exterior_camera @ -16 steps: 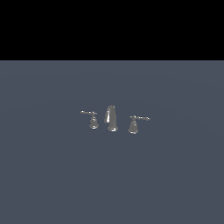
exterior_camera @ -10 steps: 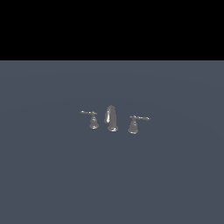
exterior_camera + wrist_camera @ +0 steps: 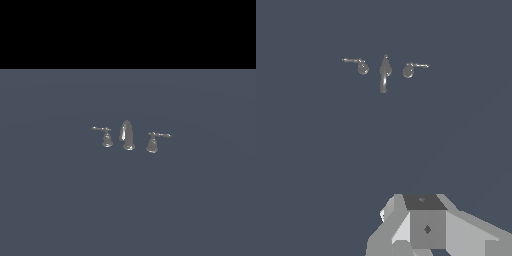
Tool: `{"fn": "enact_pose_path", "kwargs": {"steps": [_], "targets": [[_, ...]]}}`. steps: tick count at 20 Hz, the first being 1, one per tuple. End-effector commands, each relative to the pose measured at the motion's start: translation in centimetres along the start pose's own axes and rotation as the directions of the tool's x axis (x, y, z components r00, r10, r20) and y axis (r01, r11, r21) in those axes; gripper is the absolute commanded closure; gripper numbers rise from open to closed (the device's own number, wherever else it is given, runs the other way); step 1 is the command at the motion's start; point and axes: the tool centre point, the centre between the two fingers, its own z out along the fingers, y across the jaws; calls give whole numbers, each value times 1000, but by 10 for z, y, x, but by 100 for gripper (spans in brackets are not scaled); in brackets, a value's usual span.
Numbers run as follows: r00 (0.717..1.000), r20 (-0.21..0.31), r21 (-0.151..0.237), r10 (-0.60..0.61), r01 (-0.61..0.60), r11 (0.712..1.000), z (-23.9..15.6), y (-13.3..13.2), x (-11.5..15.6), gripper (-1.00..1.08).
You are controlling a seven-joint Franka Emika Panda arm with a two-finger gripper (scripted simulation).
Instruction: Turn on the faucet by rotating a designated handle.
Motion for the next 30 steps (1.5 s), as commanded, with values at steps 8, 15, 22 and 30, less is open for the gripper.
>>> {"fn": "enact_pose_path", "kwargs": {"steps": [8, 15, 22, 30], "targets": [[976, -4, 5, 218, -218, 976, 51, -17, 42, 108], [919, -7, 10, 395, -395, 919, 94, -24, 81, 108], [830, -9, 16, 558, -558, 830, 137, -23, 122, 108], [695, -10, 22, 719, -719, 695, 185, -14, 167, 108]]}}
